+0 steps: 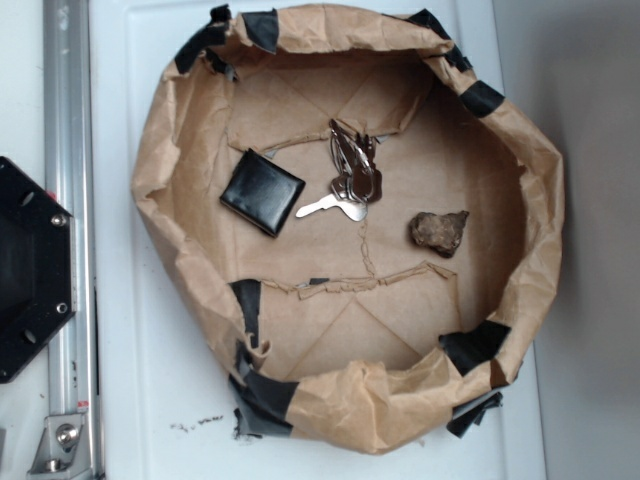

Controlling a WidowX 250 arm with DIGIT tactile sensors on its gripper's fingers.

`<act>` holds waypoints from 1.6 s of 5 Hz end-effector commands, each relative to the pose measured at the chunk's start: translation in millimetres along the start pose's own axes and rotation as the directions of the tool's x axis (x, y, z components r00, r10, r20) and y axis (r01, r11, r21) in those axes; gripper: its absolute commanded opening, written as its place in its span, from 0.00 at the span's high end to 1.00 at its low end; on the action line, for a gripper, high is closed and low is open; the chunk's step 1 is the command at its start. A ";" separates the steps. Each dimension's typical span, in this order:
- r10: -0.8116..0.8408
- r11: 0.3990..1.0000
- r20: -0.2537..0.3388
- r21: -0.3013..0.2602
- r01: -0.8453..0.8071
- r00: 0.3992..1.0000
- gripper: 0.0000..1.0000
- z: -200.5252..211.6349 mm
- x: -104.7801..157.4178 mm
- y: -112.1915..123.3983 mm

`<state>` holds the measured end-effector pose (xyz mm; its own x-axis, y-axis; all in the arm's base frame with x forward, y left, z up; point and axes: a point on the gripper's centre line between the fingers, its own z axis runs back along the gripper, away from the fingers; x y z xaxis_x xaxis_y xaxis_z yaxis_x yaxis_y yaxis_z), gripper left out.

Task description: Grab the black box.

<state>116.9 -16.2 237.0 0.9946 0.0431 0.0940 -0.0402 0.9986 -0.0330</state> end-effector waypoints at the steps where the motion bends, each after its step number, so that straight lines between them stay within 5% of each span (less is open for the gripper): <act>1: 0.000 1.000 0.000 0.000 0.000 1.000 0.00 0.0 0.0 0.0; 2: -0.023 0.997 -0.013 0.078 0.024 1.000 0.00 -9.8 40.8 10.8; 4: -0.244 0.966 0.005 0.087 0.242 0.970 0.00 -41.5 90.8 21.0; 6: -0.414 0.906 -0.050 0.077 0.417 0.909 0.00 -96.9 106.5 54.3; 8: -0.470 0.878 -0.105 0.050 0.477 0.876 0.00 -114.0 111.0 61.6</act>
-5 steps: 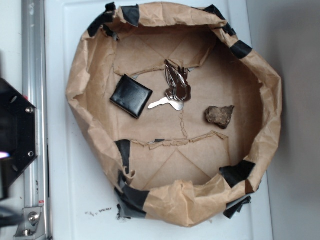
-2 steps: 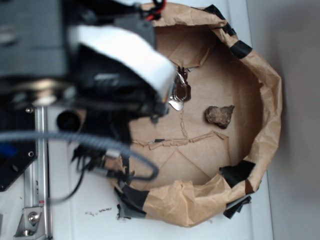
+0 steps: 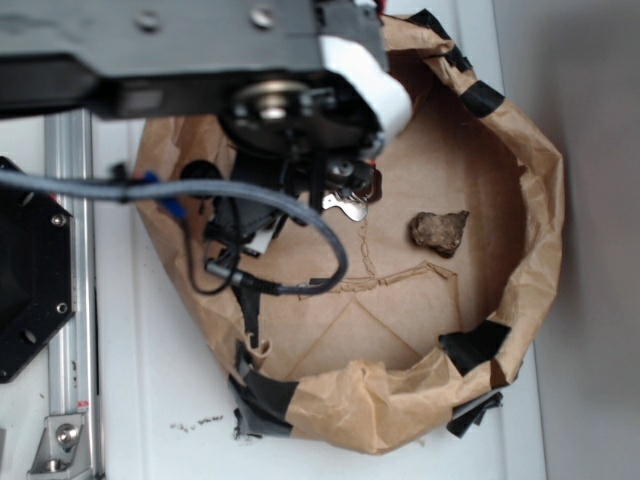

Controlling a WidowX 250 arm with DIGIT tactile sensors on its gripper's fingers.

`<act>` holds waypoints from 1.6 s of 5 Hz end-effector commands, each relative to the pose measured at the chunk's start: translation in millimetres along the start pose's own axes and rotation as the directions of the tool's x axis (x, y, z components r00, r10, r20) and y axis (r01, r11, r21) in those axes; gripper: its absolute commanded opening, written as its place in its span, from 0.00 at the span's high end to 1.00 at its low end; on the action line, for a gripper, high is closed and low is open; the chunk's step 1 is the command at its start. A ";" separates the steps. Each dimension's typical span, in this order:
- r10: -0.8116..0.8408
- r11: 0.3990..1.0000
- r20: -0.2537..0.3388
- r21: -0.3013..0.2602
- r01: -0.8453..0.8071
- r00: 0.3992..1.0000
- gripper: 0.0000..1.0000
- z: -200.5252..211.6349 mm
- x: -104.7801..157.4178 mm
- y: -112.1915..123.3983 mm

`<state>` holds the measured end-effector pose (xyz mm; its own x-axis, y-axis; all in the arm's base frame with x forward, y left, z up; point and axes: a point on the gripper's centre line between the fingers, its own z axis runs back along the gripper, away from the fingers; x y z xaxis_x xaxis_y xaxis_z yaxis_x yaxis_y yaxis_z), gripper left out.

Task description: Grab the black box.

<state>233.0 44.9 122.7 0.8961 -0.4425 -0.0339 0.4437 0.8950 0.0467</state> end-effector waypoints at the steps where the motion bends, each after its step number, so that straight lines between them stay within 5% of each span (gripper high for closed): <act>1: 0.010 1.000 0.027 0.019 -0.011 1.000 0.00 9.2 1.3 3.3; 3: 0.009 1.000 0.008 -0.011 -0.009 1.000 0.00 -13.1 -6.2 -3.5; 5: 0.033 0.999 0.022 0.017 -0.033 0.999 0.00 -59.7 -14.6 -1.7; 8: 0.177 0.984 0.100 -0.013 -0.177 0.979 0.00 -16.3 -16.2 34.3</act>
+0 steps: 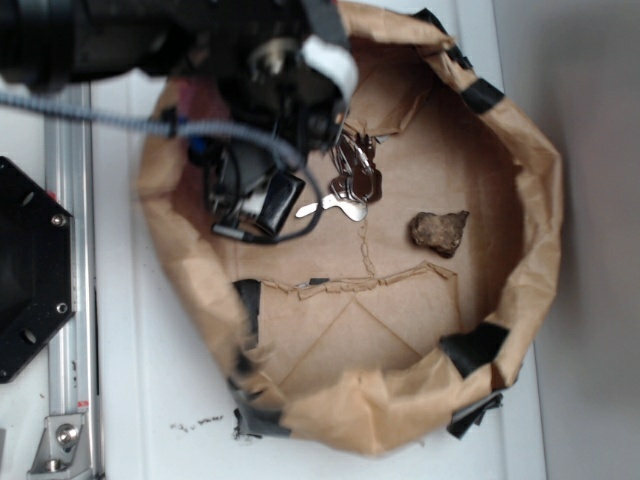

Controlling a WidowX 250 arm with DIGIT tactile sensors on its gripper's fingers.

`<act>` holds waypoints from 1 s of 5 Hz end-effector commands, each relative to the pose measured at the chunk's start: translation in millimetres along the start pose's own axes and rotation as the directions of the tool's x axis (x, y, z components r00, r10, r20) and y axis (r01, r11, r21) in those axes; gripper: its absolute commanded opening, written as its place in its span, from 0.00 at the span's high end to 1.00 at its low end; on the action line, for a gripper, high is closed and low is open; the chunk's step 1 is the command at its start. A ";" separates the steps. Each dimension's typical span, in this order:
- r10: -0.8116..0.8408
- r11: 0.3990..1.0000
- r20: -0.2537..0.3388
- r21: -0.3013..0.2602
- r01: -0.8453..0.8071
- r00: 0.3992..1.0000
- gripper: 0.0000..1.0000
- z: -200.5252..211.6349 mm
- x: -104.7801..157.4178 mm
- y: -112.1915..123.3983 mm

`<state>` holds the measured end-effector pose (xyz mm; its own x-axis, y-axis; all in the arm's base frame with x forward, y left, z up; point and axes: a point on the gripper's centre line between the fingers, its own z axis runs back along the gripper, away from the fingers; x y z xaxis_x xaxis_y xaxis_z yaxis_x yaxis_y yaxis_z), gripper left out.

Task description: Grab the black box.

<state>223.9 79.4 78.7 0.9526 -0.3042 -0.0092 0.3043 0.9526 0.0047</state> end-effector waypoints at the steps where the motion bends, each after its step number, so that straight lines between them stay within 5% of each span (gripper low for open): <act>1: 0.013 0.999 0.063 0.046 -0.016 0.998 0.00 26.5 11.1 4.3; 3: -0.071 0.996 -0.012 0.061 0.072 0.997 0.00 -9.6 8.4 -20.5; 5: -0.102 0.993 0.018 0.054 0.101 0.995 0.00 -3.4 2.2 -35.2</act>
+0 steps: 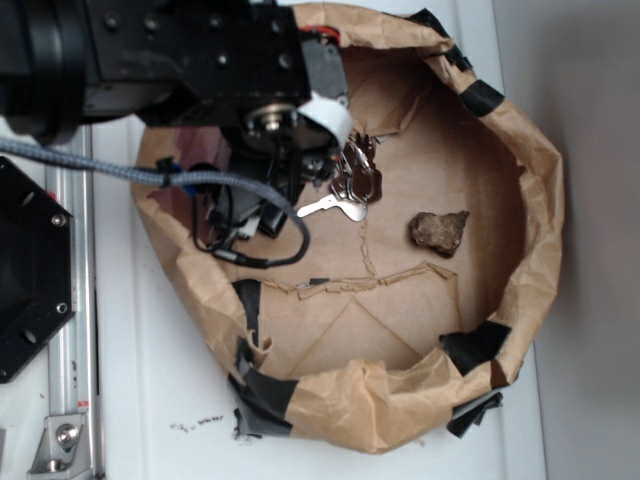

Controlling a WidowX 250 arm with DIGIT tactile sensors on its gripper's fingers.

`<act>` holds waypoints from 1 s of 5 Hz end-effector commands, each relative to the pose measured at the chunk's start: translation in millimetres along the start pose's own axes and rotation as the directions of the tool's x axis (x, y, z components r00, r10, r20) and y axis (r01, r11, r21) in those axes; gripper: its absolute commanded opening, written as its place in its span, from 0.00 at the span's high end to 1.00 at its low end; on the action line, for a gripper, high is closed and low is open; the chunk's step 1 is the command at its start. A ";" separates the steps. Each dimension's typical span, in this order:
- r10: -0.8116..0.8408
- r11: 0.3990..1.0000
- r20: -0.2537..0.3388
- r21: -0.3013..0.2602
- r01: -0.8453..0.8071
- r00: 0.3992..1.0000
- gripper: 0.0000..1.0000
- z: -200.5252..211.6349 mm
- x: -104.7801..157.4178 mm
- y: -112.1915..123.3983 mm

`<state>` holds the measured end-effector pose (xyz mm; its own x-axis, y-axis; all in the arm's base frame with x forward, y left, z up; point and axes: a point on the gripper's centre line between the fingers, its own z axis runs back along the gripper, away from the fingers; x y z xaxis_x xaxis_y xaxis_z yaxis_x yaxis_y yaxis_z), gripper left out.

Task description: Grab the black box.

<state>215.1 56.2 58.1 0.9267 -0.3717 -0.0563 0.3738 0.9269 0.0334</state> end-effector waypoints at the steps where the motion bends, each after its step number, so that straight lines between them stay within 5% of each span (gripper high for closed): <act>1: -0.010 1.000 0.064 0.029 0.008 0.998 0.00 19.6 -0.6 -6.2; 2: -0.022 1.000 0.067 0.013 0.021 0.997 0.00 15.5 -0.6 -8.3; 4: -0.035 0.997 0.052 0.069 0.031 0.998 0.00 -31.1 19.9 -14.3; 5: -0.072 0.997 0.061 0.034 0.070 0.996 0.00 -47.7 22.3 -23.3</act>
<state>224.1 37.6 12.3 0.9112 -0.4120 -0.0063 0.4115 0.9092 0.0638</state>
